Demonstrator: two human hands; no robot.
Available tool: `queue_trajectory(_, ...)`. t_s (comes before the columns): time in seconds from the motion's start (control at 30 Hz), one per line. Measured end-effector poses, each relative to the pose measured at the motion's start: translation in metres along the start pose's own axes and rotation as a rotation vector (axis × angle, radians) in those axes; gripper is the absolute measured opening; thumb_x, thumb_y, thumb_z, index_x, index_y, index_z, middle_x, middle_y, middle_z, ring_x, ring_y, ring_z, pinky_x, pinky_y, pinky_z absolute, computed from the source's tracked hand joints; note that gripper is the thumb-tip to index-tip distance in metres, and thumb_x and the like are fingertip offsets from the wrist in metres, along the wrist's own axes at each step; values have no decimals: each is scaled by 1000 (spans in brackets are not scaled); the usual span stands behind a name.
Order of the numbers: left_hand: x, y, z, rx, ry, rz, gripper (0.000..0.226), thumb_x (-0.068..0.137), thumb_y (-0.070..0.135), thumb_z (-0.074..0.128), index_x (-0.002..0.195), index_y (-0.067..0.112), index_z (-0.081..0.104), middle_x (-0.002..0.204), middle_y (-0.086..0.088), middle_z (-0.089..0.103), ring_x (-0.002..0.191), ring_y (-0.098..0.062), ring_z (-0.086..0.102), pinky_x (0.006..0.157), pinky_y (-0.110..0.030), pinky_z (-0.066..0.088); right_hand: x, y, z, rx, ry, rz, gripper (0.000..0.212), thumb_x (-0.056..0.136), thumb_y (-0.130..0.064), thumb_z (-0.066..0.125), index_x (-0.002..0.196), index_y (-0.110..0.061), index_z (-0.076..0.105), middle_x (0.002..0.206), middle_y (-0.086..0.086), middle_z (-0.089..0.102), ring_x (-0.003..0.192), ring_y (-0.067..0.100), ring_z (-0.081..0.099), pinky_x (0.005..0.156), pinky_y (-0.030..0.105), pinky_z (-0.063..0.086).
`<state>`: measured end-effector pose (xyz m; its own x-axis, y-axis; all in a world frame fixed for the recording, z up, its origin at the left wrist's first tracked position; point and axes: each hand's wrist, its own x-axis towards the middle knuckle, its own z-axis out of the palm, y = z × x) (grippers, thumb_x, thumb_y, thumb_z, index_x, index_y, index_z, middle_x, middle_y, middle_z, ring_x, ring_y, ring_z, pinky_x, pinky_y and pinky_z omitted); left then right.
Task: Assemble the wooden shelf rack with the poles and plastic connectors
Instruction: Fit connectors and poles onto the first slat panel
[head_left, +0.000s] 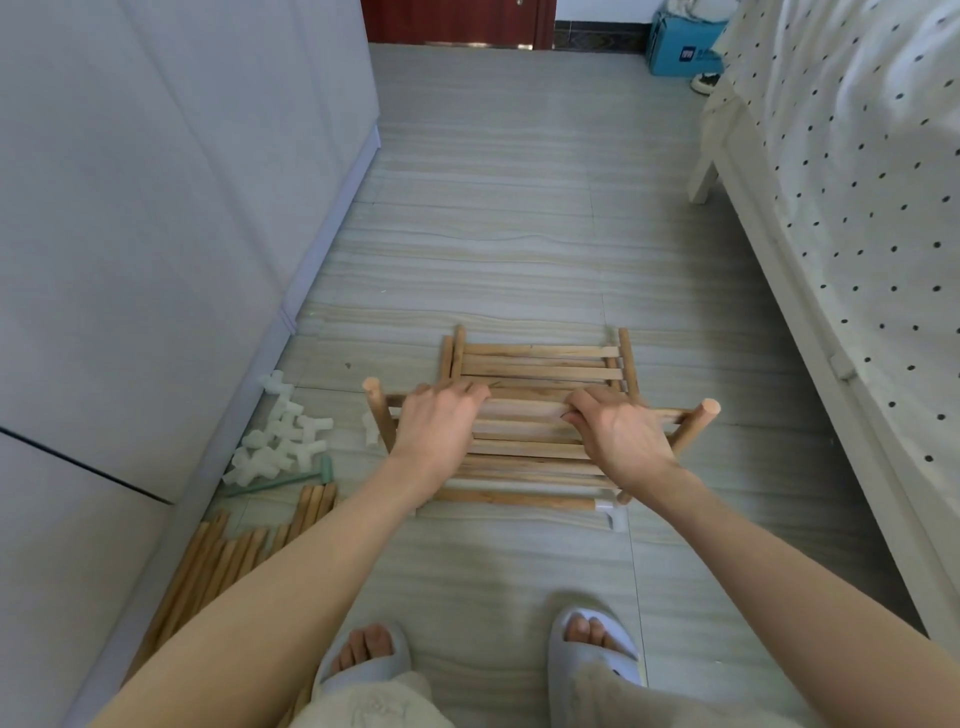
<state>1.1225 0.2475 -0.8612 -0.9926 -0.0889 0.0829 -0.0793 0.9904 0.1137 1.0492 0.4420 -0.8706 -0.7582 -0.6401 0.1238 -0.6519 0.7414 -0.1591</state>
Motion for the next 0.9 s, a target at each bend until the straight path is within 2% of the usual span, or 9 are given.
queue_trajectory(0.13, -3, -2, 8, -54, 56, 9, 53, 79, -9, 49, 125, 17, 53, 121, -4, 60, 112, -24, 53, 95, -31, 33, 5, -3, -2, -14, -35, 14, 24, 97, -25, 43, 108, -10, 58, 106, 7, 63, 97, 29, 58, 73, 34, 40)
queue_trajectory(0.23, -12, -8, 11, -130, 78, 81, 64, 76, -16, 47, 135, 9, 45, 133, -9, 52, 125, -25, 44, 111, -32, 19, 12, -12, -3, -69, -106, -56, 31, 97, -34, 41, 120, -15, 50, 116, 4, 59, 106, 26, 55, 82, 34, 41)
queue_trajectory(0.33, -29, -14, 5, -150, 127, 172, 61, 76, -18, 52, 134, 1, 47, 137, -13, 50, 130, -25, 44, 116, -37, 16, 25, -29, -4, -81, -184, -120, 38, 97, -40, 40, 127, -18, 44, 122, 3, 57, 107, 27, 57, 73, 33, 42)
queue_trajectory(0.4, -43, -19, -2, -201, 172, 223, 55, 70, -21, 59, 122, -2, 58, 127, -17, 58, 120, -31, 54, 109, -43, 32, 37, -44, -2, -42, -259, -164, 37, 98, -40, 39, 127, -18, 44, 121, 5, 59, 107, 29, 58, 74, 36, 45)
queue_trajectory(0.47, -60, -28, -12, -236, 194, 271, 46, 69, -19, 59, 110, -1, 65, 116, -16, 64, 107, -32, 62, 92, -44, 51, 50, -59, 1, 20, -328, -217, 31, 100, -35, 36, 121, -16, 48, 117, 7, 61, 106, 31, 58, 74, 38, 46)
queue_trajectory(0.57, -84, -53, -16, -227, 175, 284, 31, 72, -9, 55, 98, 2, 68, 95, -12, 68, 85, -28, 66, 64, -35, 56, 64, -71, 5, -16, -320, -244, 29, 102, -31, 29, 115, -15, 49, 110, 10, 64, 99, 32, 59, 64, 33, 36)
queue_trajectory(0.63, -95, -75, -7, -230, 121, 190, 30, 73, -10, 60, 98, 4, 68, 94, -9, 67, 83, -26, 65, 62, -32, 53, 69, -73, 8, -40, -253, -234, 31, 102, -34, 26, 116, -17, 48, 105, 9, 65, 92, 33, 61, 61, 33, 34)
queue_trajectory(0.8, -106, -130, 56, -295, -28, -235, 33, 91, 3, 46, 120, 13, 58, 117, -4, 56, 102, -20, 53, 74, -24, 40, 62, -82, 23, -78, -135, -263, 31, 100, -40, 29, 116, -21, 48, 99, 3, 67, 87, 31, 64, 58, 31, 36)
queue_trajectory(0.9, -100, -153, 97, -307, -135, -423, 36, 93, 8, 45, 128, 14, 51, 125, -8, 52, 110, -23, 50, 88, -33, 44, 57, -79, 29, -50, -121, -229, 32, 97, -46, 33, 106, -21, 51, 85, -1, 67, 79, 28, 64, 54, 28, 30)
